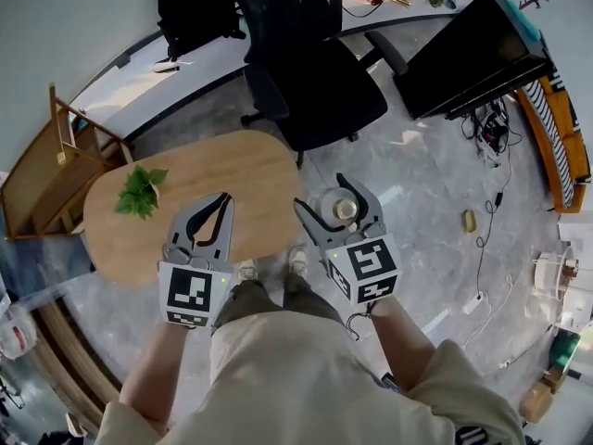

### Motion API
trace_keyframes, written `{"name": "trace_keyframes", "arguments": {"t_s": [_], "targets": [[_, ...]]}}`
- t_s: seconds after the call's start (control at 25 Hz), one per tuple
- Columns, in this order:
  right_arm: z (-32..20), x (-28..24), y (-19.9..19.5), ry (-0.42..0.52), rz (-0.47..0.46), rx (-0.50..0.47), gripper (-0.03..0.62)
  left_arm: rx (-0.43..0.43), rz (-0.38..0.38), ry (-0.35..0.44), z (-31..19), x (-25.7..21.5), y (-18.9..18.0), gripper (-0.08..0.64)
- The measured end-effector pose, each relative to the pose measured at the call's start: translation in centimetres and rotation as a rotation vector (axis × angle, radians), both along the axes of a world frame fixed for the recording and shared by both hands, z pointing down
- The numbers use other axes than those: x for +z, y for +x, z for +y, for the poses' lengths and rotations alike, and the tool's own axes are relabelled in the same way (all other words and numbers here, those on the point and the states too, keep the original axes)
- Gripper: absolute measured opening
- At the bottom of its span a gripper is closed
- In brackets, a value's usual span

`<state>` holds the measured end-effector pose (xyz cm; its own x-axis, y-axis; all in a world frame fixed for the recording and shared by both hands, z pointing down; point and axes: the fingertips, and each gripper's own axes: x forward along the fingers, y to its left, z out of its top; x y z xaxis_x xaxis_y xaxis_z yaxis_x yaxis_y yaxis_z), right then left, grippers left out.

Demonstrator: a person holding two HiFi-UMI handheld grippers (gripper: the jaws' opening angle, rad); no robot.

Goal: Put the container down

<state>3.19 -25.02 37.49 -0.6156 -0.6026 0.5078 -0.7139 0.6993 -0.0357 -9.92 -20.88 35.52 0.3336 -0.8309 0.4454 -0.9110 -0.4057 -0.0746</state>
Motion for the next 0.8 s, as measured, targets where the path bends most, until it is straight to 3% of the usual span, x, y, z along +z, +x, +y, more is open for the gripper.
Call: {"name": "trace_keyframes", "arguments": {"t_s": [0.4,0.56,0.8], "targets": [[-4.5,6.8,-1.1,-0.028,0.008,-0.028,0.330,-0.078,0.030,-0.056,-3.7,6.0,-0.1,0.011],[-6.1,10.6,-1.6,-0.032,0.011,-0.016,0.330,-0.076,0.043,-0.083,-5.2,9.8,0.3,0.011],[-7.5,16.6,-3.2,-0.034,0.035,-0.054,0.331,-0.032,-0.010,-0.112,-6.8,15.9,0.6,0.011]]}}
